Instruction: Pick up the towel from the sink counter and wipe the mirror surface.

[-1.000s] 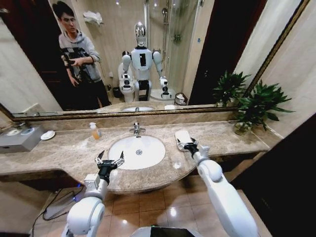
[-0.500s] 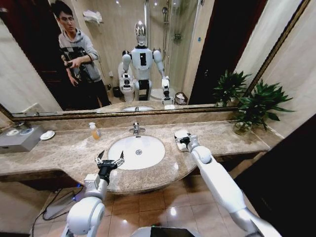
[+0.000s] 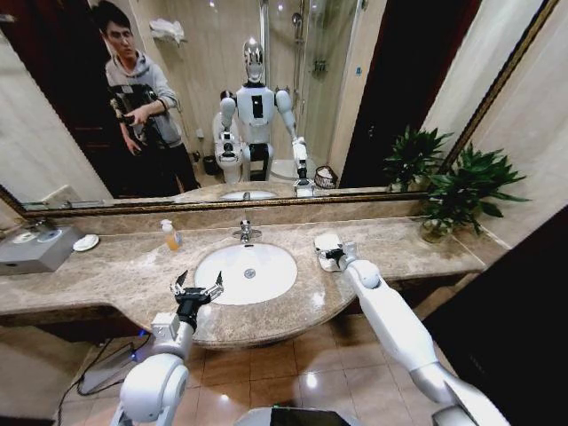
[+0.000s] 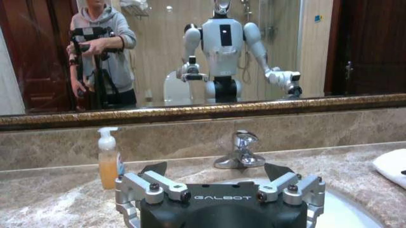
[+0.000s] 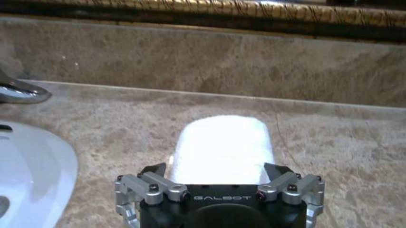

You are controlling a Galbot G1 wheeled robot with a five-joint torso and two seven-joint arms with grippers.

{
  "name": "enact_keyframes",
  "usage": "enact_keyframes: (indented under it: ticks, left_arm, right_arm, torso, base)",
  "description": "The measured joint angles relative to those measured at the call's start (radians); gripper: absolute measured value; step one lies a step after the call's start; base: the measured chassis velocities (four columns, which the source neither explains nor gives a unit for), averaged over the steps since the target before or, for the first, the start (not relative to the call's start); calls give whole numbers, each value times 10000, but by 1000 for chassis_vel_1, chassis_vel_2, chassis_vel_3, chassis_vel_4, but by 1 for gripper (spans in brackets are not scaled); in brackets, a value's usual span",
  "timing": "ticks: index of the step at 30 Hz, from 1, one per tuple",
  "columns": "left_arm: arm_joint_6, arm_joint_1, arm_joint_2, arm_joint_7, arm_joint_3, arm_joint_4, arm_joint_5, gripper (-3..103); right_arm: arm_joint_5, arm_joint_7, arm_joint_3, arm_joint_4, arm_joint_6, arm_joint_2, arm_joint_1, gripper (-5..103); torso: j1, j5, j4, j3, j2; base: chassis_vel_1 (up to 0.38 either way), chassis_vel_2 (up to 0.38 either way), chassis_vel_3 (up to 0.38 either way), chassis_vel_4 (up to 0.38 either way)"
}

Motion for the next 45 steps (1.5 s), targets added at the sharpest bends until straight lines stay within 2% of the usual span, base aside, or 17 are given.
enact_keyframes:
  ticks: [13,18,23,45]
  left_arm:
    - [0,0,0,0,0,0,0,100]
    - [0,0,0,1,0,0,0,100]
    - [0,0,0,0,0,0,0,100]
    - [0,0,0,0,0,0,0,100]
  right_arm:
    - [205,269,-66,-563,-58,265,179,100]
    - [278,335,-47,-445,-65,-57,150,100]
    - [795,559,0,218,-180,-406,7,100]
    - [354,394,-16,154,60,-403,-250,100]
  torso:
    - [0,-1,3,0,0]
    - [1,-2,0,0,0]
    - [0,-2,0,-1,0]
    - [0,-1,1,0,0]
  base:
    - [0,0,0,0]
    - [0,0,0,0]
    - [0,0,0,0]
    - [0,0,0,0]
